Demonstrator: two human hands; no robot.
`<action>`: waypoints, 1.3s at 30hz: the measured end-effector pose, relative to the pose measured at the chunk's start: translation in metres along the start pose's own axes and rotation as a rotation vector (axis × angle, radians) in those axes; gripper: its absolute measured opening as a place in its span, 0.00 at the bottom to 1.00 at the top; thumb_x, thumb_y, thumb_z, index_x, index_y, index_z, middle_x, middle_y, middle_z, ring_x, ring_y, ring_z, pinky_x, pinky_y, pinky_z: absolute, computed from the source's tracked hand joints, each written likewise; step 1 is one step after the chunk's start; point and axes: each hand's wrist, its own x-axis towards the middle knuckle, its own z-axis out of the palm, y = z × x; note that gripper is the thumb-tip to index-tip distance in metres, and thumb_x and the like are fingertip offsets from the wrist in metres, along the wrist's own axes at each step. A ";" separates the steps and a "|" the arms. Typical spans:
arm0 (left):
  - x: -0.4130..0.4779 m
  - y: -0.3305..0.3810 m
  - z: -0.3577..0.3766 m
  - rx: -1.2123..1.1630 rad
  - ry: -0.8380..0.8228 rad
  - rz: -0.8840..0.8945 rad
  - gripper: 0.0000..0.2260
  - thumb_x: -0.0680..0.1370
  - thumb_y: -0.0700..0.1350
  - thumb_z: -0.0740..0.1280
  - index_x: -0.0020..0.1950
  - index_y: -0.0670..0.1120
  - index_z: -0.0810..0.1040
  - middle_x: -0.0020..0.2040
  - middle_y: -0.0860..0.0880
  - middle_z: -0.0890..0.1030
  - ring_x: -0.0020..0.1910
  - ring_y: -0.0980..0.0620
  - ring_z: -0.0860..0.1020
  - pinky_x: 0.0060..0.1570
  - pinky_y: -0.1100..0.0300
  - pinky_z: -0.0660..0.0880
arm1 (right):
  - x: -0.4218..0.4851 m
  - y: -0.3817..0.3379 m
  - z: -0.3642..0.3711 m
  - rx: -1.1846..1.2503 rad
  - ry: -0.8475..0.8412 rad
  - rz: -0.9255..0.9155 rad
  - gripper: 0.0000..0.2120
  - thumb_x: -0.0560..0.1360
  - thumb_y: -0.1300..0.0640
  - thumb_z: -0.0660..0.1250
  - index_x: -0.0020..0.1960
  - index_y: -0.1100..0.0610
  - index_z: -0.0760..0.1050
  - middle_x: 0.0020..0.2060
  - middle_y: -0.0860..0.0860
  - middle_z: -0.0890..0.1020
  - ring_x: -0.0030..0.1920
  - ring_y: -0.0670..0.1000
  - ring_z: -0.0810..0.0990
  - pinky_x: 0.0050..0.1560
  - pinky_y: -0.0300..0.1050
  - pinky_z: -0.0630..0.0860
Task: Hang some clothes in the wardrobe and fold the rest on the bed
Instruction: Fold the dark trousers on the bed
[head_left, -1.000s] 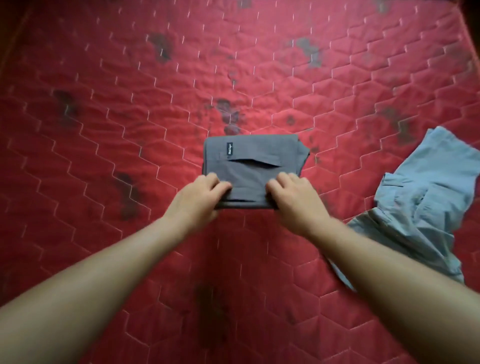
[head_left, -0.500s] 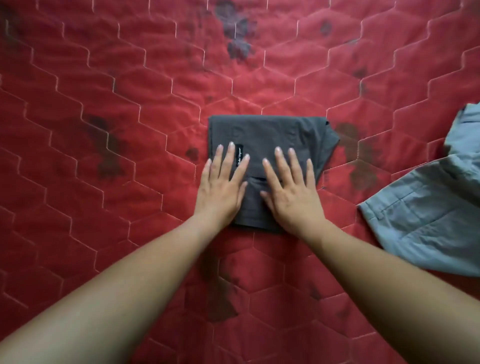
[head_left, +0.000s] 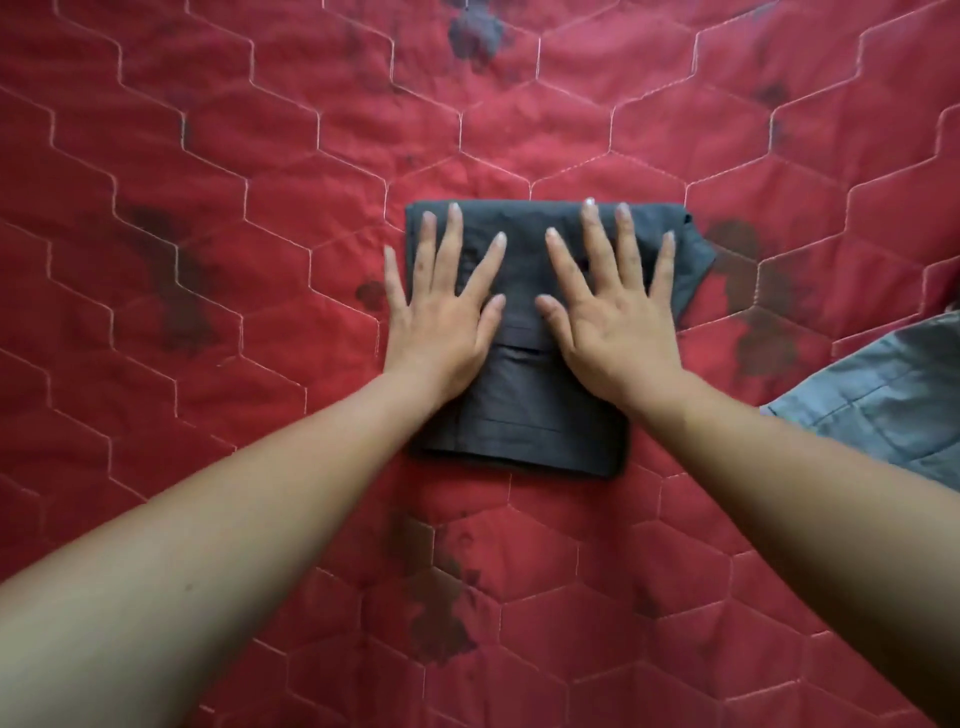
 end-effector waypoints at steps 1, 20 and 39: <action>0.013 0.001 0.002 0.035 -0.006 -0.002 0.27 0.83 0.60 0.50 0.82 0.59 0.49 0.83 0.45 0.41 0.81 0.43 0.39 0.75 0.33 0.40 | 0.014 0.006 0.002 -0.015 -0.017 0.003 0.32 0.82 0.35 0.46 0.82 0.47 0.51 0.82 0.55 0.47 0.81 0.61 0.44 0.75 0.74 0.42; -0.092 0.001 0.031 -0.174 -0.127 -0.234 0.33 0.82 0.63 0.54 0.81 0.61 0.40 0.81 0.41 0.36 0.81 0.45 0.36 0.79 0.45 0.40 | -0.118 -0.022 0.014 0.230 -0.145 0.351 0.42 0.77 0.32 0.60 0.83 0.48 0.47 0.79 0.68 0.41 0.80 0.65 0.40 0.80 0.61 0.45; -0.050 -0.009 -0.263 -0.955 -0.294 -0.277 0.19 0.72 0.33 0.74 0.62 0.45 0.82 0.49 0.51 0.83 0.44 0.57 0.81 0.46 0.68 0.78 | -0.014 -0.031 -0.289 0.841 -0.395 0.414 0.16 0.72 0.62 0.72 0.58 0.54 0.75 0.46 0.54 0.80 0.41 0.52 0.79 0.36 0.46 0.77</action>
